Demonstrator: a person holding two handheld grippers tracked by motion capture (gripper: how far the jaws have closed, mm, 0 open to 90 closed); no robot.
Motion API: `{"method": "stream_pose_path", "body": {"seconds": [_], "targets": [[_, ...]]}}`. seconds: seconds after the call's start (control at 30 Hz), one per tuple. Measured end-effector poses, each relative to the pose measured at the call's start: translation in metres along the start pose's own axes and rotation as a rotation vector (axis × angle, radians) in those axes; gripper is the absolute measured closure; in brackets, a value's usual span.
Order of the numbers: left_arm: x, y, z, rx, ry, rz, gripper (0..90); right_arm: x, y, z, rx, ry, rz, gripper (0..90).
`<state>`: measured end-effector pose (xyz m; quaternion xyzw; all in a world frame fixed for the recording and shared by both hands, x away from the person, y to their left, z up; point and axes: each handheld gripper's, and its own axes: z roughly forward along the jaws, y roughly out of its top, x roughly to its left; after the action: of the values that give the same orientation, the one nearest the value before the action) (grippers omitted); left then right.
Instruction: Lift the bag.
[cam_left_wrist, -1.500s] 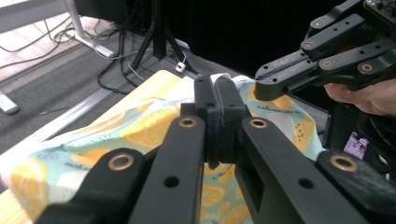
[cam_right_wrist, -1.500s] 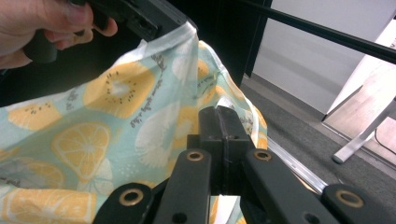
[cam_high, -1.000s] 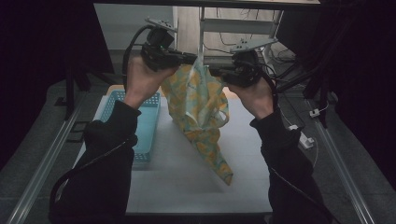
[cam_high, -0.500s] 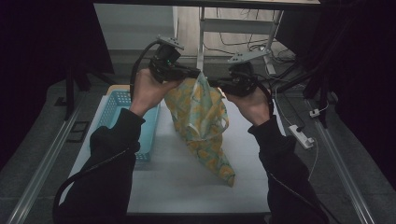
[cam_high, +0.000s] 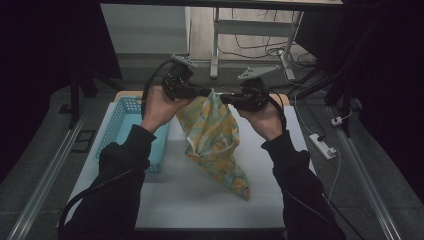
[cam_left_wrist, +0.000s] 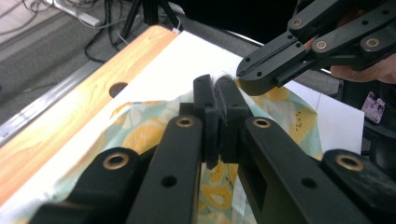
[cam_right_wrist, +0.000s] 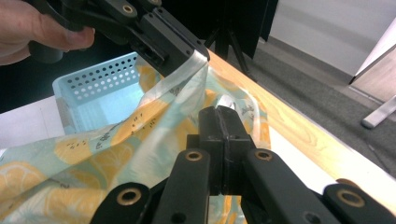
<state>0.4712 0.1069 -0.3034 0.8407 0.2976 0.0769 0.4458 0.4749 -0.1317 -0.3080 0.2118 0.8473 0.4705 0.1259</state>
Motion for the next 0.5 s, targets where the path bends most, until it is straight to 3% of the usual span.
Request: {"method": "stream_pose_path", "body": {"seconds": [0.3, 0.5], "targets": [[0.008, -0.015, 0.022, 0.029, -0.019, -0.031, 84.7, -0.007, -0.020, 0.017, 0.031, 0.006, 0.045, 85.7], [0.010, -0.016, 0.028, 0.027, -0.029, -0.042, 78.4, -0.009, -0.022, 0.015, 0.028, 0.004, 0.055, 79.3]]}}
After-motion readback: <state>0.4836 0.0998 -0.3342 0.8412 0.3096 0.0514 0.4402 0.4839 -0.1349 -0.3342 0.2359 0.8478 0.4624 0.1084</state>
